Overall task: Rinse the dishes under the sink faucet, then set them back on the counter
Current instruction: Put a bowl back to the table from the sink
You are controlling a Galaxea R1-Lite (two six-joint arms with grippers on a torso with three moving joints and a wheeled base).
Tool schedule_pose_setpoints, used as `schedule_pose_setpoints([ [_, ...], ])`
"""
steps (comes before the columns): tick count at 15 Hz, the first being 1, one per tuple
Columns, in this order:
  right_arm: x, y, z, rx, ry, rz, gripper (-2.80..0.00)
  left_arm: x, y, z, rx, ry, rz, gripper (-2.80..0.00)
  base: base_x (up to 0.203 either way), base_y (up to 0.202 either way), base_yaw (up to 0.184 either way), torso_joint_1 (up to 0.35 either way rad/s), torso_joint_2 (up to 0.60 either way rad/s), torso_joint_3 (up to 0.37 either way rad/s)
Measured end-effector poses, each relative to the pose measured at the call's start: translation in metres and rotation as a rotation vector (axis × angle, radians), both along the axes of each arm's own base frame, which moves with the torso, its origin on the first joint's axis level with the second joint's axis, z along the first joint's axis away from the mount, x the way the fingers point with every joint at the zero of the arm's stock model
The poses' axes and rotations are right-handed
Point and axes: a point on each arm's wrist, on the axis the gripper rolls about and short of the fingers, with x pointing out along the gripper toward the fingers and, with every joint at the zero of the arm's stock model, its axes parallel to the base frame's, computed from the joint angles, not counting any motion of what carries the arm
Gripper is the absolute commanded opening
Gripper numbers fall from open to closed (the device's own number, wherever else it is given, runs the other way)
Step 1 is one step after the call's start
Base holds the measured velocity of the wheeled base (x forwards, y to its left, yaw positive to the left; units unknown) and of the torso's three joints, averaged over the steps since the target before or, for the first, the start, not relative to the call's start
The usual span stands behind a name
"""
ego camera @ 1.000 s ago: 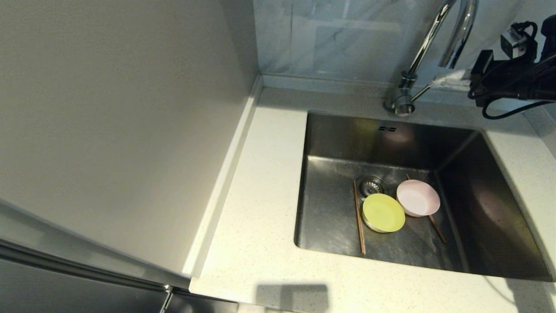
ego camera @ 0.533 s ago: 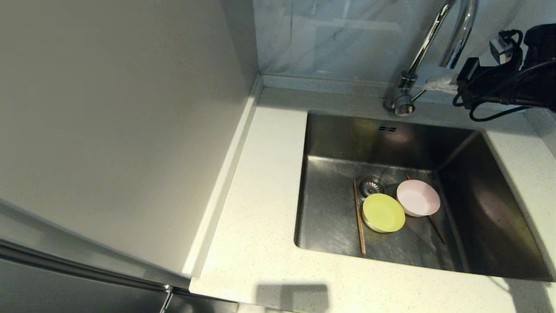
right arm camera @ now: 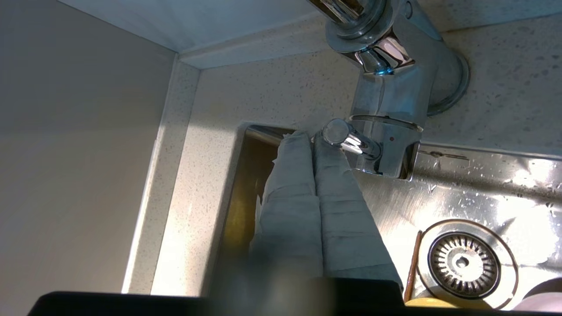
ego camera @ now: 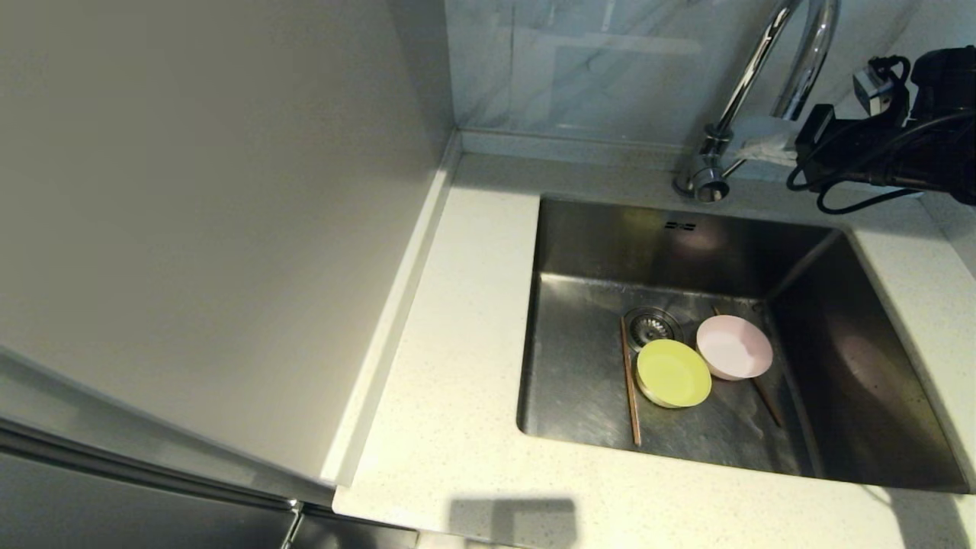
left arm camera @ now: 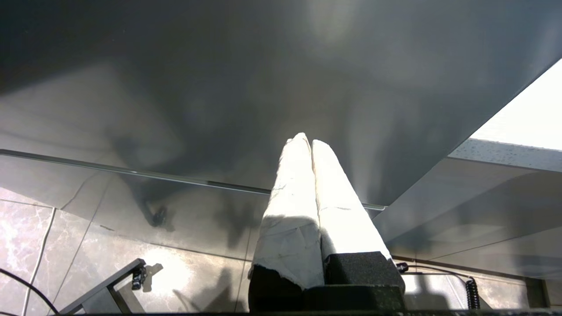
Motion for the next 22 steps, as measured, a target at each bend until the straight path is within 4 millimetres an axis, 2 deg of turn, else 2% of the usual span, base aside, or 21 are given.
schedule_pose_setpoints([
  [11,-0.02,0.001,0.011,-0.003,0.05,-0.001,-2.8,0.0,0.0,0.0,0.0,0.0,0.001,-2.8,0.0,0.0,0.0,0.0,0.0,0.0],
  [22,-0.001,-0.003,0.001,-0.044,-0.031,-0.015,-2.8,0.0,0.0,0.0,-0.001,0.0,0.0,-2.8,0.0,0.0,0.0,0.0,0.0,0.0],
])
